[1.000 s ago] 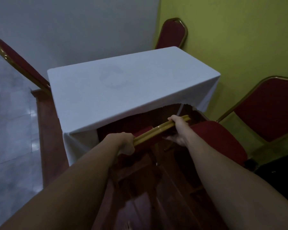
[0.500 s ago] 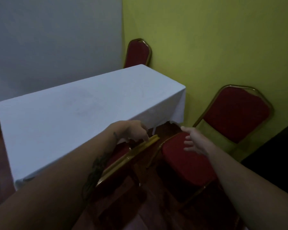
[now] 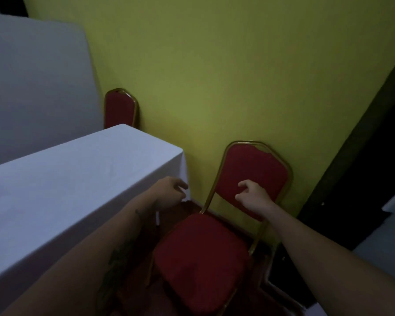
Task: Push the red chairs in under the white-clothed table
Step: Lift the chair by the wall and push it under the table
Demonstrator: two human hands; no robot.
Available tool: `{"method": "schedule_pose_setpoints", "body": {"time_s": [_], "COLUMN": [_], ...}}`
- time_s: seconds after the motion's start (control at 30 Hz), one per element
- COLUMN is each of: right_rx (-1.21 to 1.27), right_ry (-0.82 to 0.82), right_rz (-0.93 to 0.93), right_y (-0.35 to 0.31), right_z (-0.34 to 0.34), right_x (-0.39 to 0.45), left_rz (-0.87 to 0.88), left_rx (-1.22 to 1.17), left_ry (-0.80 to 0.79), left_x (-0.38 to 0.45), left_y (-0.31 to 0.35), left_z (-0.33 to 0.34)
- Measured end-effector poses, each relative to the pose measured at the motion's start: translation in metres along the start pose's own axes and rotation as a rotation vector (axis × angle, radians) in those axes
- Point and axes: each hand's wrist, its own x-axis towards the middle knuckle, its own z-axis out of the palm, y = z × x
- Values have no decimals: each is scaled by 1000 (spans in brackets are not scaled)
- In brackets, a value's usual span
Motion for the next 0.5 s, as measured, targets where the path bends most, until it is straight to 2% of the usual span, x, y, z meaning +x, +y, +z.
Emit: {"method": "schedule_pose_setpoints", "body": {"time_s": [0.13, 0.3, 0.5], "right_rx": [-60, -65, -120], "right_ry": [46, 64, 76], "right_rz": [20, 71, 130], "right_y": [31, 57, 71], "right_z": [-49, -89, -118], "right_x": [42, 89, 143], "left_rz": [18, 61, 115], "left_rx": [-158, -188, -181], "left_ry": [-33, -50, -85], "left_x": [50, 114, 201], "left_y": [53, 106, 136], "left_z": [29, 50, 69]}}
